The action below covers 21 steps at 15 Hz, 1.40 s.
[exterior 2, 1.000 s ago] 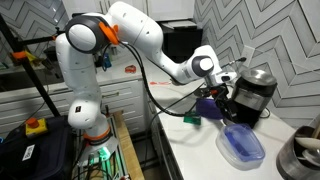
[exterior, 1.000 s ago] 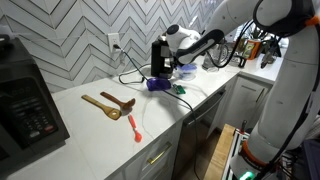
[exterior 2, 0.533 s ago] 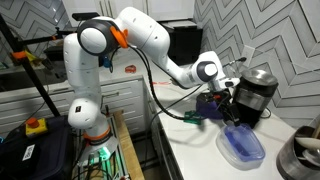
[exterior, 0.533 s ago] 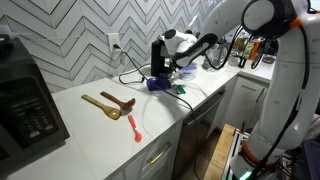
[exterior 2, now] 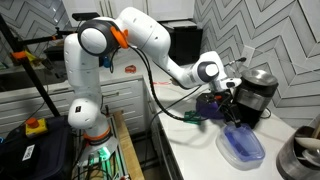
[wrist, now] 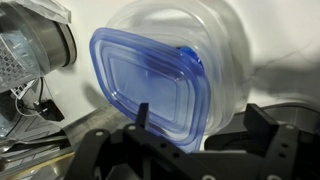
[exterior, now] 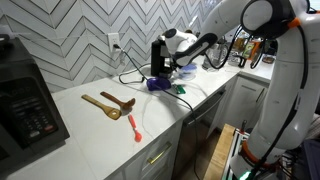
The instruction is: Remove the small lunch box from the bigger lunch box, then open the small lunch box and add green object, then close it
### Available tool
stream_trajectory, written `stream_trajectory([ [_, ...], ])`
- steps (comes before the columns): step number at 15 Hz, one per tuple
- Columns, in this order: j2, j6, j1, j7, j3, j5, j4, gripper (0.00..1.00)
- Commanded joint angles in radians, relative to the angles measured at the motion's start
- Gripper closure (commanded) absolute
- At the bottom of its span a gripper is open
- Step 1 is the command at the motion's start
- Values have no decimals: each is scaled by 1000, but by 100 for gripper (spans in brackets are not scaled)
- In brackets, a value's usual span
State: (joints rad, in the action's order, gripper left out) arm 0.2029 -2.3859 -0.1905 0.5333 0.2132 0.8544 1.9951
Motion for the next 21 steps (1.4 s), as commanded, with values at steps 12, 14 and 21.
stream_trajectory([
  [12,-21,65,-4,-150,17,-52,31,0],
  [14,-17,53,-8,-166,16,-64,31,9],
  [21,-14,34,-17,-241,17,-128,36,27],
])
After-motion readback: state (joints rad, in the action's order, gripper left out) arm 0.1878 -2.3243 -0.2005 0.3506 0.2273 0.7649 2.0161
